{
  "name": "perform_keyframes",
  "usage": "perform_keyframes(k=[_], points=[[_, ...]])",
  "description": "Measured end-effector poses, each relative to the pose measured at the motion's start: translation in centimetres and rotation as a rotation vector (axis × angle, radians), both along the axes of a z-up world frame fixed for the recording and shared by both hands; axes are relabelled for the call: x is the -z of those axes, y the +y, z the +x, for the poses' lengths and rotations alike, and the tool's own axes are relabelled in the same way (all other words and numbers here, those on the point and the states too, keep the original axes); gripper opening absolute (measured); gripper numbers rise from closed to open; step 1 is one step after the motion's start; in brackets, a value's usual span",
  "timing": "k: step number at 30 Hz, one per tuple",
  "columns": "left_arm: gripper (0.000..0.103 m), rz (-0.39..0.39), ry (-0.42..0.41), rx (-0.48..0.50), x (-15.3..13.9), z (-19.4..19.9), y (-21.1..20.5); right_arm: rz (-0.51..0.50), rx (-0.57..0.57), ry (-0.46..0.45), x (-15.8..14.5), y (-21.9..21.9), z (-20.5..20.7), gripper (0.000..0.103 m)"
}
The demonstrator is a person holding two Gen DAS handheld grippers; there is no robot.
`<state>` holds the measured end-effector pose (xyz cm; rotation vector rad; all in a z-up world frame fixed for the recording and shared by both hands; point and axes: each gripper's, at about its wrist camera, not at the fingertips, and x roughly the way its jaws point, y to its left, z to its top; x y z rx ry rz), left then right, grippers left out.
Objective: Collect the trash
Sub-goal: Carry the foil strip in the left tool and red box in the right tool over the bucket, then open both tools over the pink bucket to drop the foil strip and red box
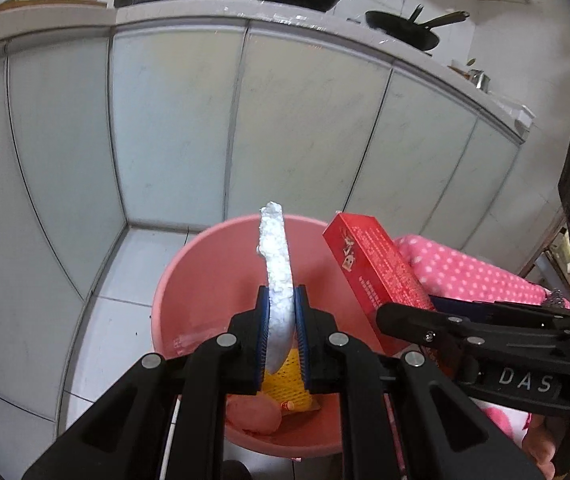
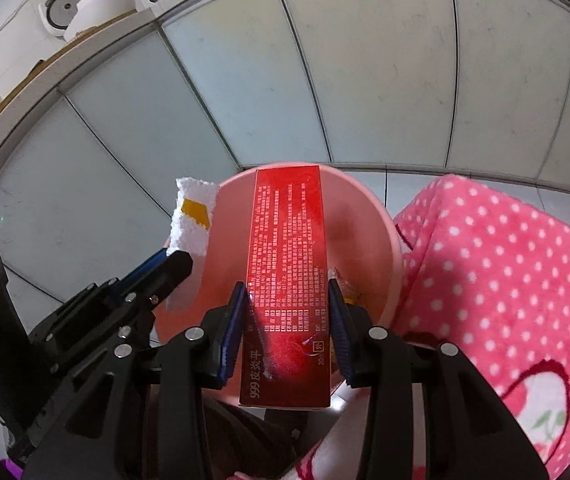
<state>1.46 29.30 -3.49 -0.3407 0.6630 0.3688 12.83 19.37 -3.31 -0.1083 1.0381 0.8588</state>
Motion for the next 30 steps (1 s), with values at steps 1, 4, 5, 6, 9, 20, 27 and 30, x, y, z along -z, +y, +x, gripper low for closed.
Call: perform_keyframes(k=[1,4,5,6,9,20,27,30], points=[[0.012,-0.006,0.005,-0.005,0.3,0.1,0.1,-0.004,0.001,0.001,0.1,0.1,0.2,0.040],[0.012,-0.013,0.021,-0.016,1.1,0.6,0.6,-0.011,0.004,0.002,0.6,0.7,0.2,0.040],[0.012,-0.016,0.026,-0.020,1.3,0.7,0.7,-0.013,0.008,-0.003,0.5,1.0,0.2,0.040],[0.012,-0.017,0.028,-0.021,1.4,0.7,0.7,-0.012,0.011,-0.011,0.4,1.1,0.2,0.040],[0.012,-0.016,0.034,-0.028,1.9,0.7,0.9,-0.014,0.011,-0.020,0.5,1.0,0.1,0.040],[0.037,-0.010,0.043,-0.068,2.3,0.7,1.1,-0.014,0.009,-0.036,0.3,0.7,-0.2,0.041],[0.041,0.008,0.025,-0.068,1.3,0.1,0.7,0.008,0.001,-0.044,-0.4,0.2,-0.4,0.041],[0.041,0.020,0.019,-0.066,0.8,-0.1,0.4,0.020,0.002,-0.052,-0.9,-0.1,-0.4,0.041]])
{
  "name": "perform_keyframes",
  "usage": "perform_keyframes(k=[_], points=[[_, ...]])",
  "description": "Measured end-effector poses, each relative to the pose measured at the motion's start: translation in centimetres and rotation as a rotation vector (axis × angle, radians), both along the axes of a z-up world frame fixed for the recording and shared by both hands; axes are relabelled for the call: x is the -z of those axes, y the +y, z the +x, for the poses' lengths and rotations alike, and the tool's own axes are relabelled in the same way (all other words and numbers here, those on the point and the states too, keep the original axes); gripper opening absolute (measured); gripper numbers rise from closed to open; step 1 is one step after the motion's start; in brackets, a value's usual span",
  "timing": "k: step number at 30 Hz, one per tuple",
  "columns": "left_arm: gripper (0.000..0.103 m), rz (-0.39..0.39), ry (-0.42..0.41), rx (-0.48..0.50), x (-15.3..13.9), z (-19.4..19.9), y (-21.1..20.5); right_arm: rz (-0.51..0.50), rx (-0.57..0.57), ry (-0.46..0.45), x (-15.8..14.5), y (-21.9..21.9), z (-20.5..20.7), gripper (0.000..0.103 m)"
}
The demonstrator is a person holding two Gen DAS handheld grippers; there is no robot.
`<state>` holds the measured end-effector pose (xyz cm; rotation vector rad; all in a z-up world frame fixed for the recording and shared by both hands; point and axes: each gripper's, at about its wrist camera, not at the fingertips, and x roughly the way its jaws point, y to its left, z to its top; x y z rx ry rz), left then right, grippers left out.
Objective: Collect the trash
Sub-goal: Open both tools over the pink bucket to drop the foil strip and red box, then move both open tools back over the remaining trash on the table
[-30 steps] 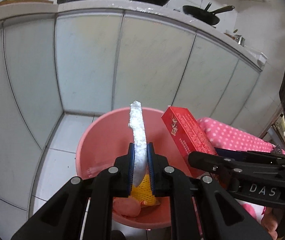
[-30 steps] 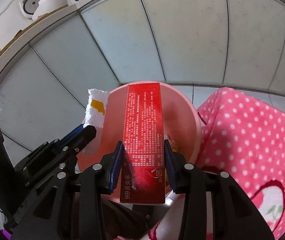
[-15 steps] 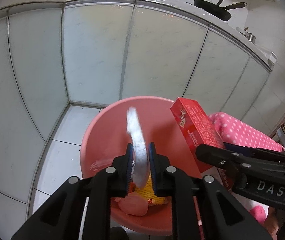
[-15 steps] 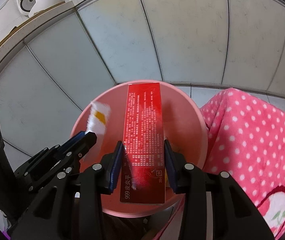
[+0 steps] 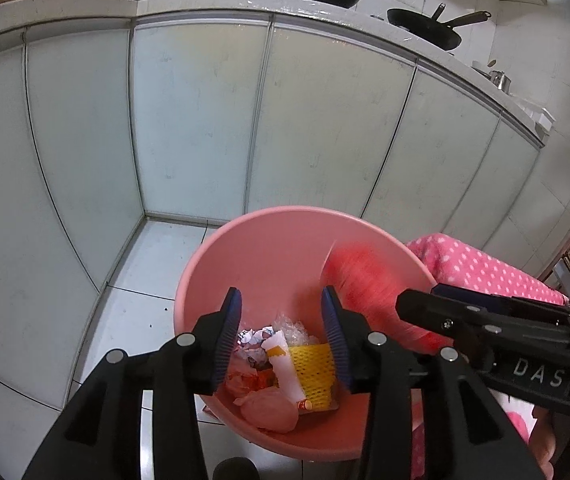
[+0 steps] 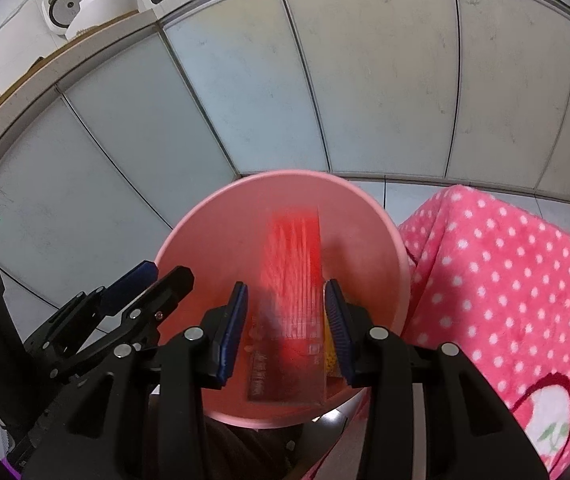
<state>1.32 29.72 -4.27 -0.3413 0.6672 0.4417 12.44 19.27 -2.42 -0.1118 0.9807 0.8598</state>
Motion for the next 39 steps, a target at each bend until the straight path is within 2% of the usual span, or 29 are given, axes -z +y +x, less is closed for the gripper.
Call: perform_keyframes(k=[9,20,30,39], points=[[0.041,0.020,-0.019,0.006,-1.7,-1.1,-0.8,0.039,0.002,-0.012,-1.5,-1.5,-0.4,0.041],[0.041,0.040,-0.051,0.050,-4.3,-3.1,-3.4,0.081,0.018,-0.044,-3.4,-6.5,-2.4,0.041],[0.047,0.051,-0.072,0.175,-6.3,-3.9,-9.0,0.053,0.082,-0.063,-3.5,-12.8,-4.4,0.041],[0.047,0.035,-0.046,0.334,-5.8,-2.5,-15.4,-0.006,0.187,-0.066,-1.7,-21.1,-5.9,0.041]])
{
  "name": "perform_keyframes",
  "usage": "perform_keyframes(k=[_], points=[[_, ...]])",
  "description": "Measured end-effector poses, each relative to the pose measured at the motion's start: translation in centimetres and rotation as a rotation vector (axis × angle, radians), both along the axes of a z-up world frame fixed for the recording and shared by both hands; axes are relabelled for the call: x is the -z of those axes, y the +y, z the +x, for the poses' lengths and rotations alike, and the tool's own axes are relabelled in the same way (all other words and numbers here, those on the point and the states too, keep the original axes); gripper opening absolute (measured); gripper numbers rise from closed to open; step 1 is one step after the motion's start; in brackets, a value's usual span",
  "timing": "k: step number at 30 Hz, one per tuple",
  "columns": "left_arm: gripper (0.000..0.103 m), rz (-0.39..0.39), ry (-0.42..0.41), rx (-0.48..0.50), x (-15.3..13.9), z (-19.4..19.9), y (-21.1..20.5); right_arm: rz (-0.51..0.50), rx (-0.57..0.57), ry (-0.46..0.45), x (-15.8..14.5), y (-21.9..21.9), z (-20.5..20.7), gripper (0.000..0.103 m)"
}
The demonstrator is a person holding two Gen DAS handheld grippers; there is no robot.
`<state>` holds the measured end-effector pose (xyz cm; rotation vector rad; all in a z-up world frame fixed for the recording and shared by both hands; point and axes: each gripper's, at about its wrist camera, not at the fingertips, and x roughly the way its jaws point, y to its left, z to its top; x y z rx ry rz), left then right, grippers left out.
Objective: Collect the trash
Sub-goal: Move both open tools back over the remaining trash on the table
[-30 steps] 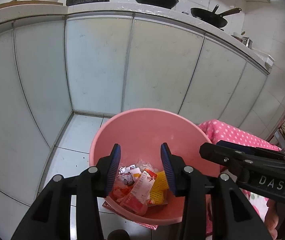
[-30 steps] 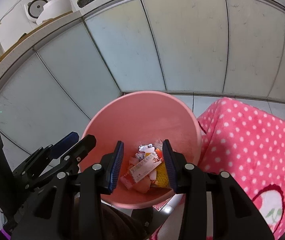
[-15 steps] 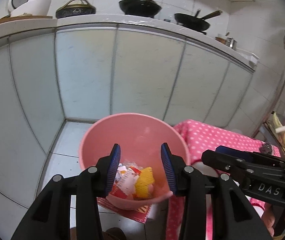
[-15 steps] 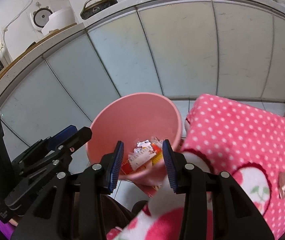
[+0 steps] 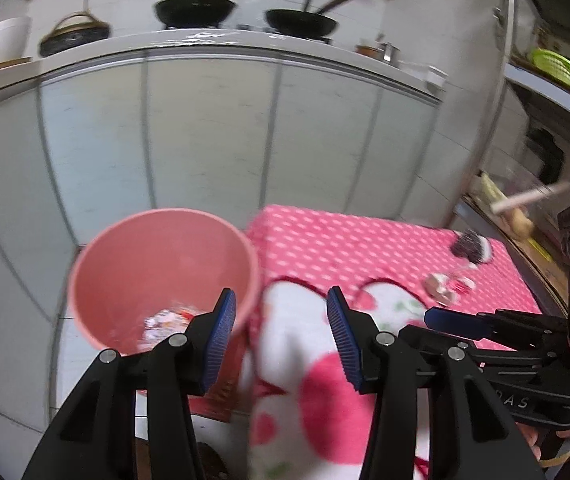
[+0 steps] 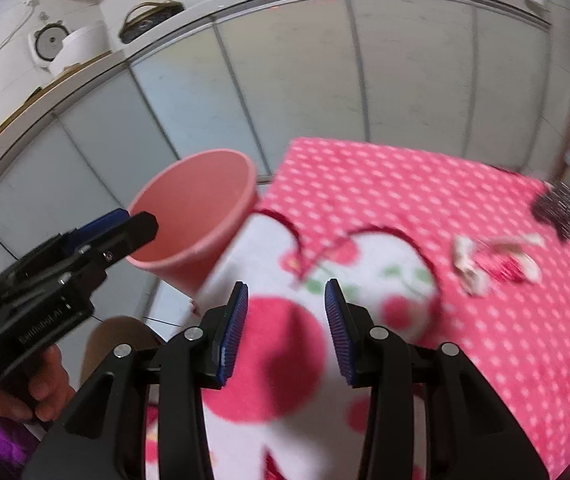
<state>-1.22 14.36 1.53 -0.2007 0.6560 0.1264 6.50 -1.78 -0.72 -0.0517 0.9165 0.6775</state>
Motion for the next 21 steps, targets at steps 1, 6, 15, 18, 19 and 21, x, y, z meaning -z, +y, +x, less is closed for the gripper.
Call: perform_keyframes(k=[1,6,15,18,19,21], points=[[0.047,-0.001,-0.001,0.017,0.1,0.2,-0.7,-0.004,0.016,0.000,0.3,-1.2,-0.2,0.041],[0.047,0.029,0.001,0.123,0.5,1.5,-4.4,-0.018,0.107,0.023,1.5,-6.2,0.0,0.041],[0.047,0.009,0.046,0.287,1.7,6.0,-10.2,-0.029,0.264,0.007,2.4,-13.5,1.5,0.041],[0.047,0.022,0.067,0.327,2.3,7.9,-12.1,-0.018,0.299,0.006,2.5,-15.1,2.3,0.041],[0.047,0.030,0.073,0.341,2.5,8.5,-12.7,-0.016,0.308,0.008,2.6,-15.6,2.6,0.041],[0.047,0.055,0.082,0.371,2.9,9.9,-13.9,-0.011,0.326,0.010,2.8,-16.4,3.2,0.041]])
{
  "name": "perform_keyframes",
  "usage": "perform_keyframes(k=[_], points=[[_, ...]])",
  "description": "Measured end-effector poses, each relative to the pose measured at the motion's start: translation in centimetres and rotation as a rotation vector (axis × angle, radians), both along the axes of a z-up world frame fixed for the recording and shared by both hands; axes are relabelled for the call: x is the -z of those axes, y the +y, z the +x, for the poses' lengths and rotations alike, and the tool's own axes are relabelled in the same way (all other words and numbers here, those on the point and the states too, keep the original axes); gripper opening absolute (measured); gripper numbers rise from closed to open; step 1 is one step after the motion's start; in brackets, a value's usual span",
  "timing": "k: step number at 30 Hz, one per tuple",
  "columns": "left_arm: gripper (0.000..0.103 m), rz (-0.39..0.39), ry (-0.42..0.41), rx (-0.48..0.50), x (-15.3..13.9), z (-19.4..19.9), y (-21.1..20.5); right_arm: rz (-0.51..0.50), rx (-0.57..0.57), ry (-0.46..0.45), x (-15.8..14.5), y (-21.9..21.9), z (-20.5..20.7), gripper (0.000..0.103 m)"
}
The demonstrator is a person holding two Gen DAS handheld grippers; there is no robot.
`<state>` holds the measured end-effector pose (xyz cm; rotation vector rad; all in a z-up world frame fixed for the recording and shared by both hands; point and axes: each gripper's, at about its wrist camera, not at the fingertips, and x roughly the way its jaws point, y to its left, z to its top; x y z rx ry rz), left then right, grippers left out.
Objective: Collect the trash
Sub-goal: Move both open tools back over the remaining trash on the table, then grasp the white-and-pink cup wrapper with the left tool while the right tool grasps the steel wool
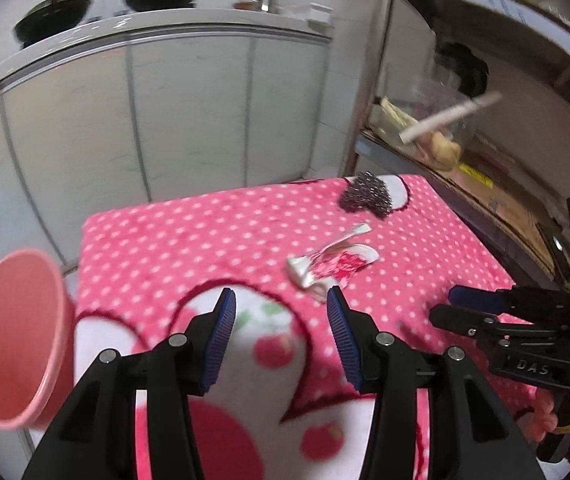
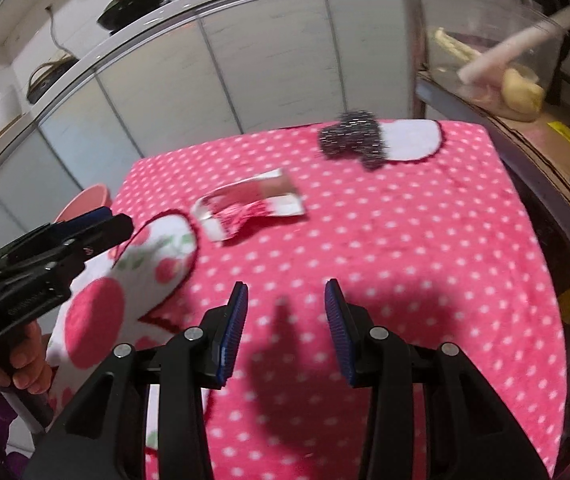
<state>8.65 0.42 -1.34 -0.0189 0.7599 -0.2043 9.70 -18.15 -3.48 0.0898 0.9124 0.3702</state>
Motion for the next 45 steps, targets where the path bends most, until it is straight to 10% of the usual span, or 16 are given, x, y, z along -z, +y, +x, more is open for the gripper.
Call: perform_keyframes(k=[11,16,29,34,45], points=[[0.047,0.090,0.057,0.113,2.7,6.0,-3.8,0.045,0.068,-0.045,-0.8,-2.5,6.0,0.041],[0.028,0.115,0.054,0.128,3.7,6.5,-4.4,0.058,0.093,-0.041,-0.5,-2.9,9.9,0.041],[0.023,0.003,0.032,0.114,2.3,4.9,-2.7,-0.012,0.048,-0.022,2.1,-1.4,15.4,0.041],[0.023,-0.023,0.033,0.090,2.0,4.0,-2.0,0.053,0.022,-0.011,2.8,-1.6,15.7,0.022],[0.023,-0.007,-0.007,-0.010,0.7,1.2,-0.1,0.091,0.030,-0.057,0.6,-1.1,9.2,0.019]])
